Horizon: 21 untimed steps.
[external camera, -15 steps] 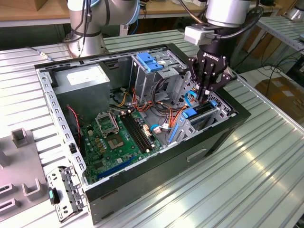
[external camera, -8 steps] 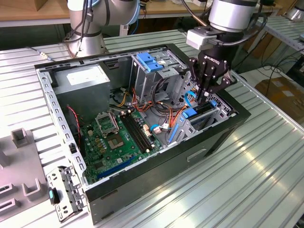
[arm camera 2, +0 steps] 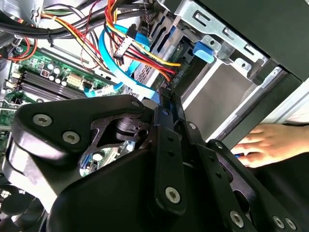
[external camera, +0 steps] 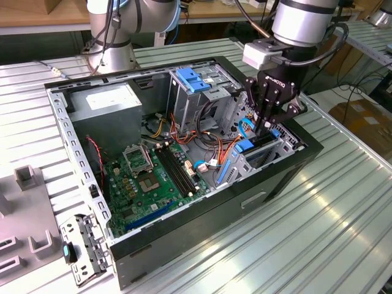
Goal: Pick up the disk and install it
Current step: 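Insert the second disk wire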
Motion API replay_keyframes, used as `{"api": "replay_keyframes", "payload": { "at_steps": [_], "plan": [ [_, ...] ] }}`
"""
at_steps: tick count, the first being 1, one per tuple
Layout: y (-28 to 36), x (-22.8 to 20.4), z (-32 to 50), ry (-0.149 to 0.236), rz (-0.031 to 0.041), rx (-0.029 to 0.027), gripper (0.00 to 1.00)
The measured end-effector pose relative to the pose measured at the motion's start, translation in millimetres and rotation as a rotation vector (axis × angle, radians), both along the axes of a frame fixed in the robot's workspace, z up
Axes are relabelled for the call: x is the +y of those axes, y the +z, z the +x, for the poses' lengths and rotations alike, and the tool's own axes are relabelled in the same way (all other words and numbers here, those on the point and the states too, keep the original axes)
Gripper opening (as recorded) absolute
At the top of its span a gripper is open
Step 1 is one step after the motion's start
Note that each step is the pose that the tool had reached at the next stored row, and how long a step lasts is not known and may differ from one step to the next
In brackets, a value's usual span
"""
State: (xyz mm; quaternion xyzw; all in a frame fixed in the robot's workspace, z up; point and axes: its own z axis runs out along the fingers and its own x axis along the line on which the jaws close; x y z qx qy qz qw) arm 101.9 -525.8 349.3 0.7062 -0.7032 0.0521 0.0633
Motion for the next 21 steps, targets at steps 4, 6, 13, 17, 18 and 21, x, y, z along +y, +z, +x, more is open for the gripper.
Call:
{"api": "replay_keyframes", "payload": {
  "at_steps": [4, 6, 13, 17, 18, 21],
  "plan": [
    [-1.0, -2.1, 0.0, 0.0, 0.017, -0.0008, 0.16],
    [-1.4, -3.7, 0.0, -0.001, 0.0187, -0.0011, 0.16],
    [-1.8, -4.6, 0.3, -0.022, 0.0258, -0.004, 0.16],
    [-1.9, -4.6, 1.6, -0.037, 0.0267, -0.0043, 0.16],
    [-1.9, -4.6, 1.7, -0.04, 0.0267, -0.0043, 0.16],
    [-2.5, -4.7, 2.4, -0.05, 0.0267, -0.0044, 0.16]
  ]
}}
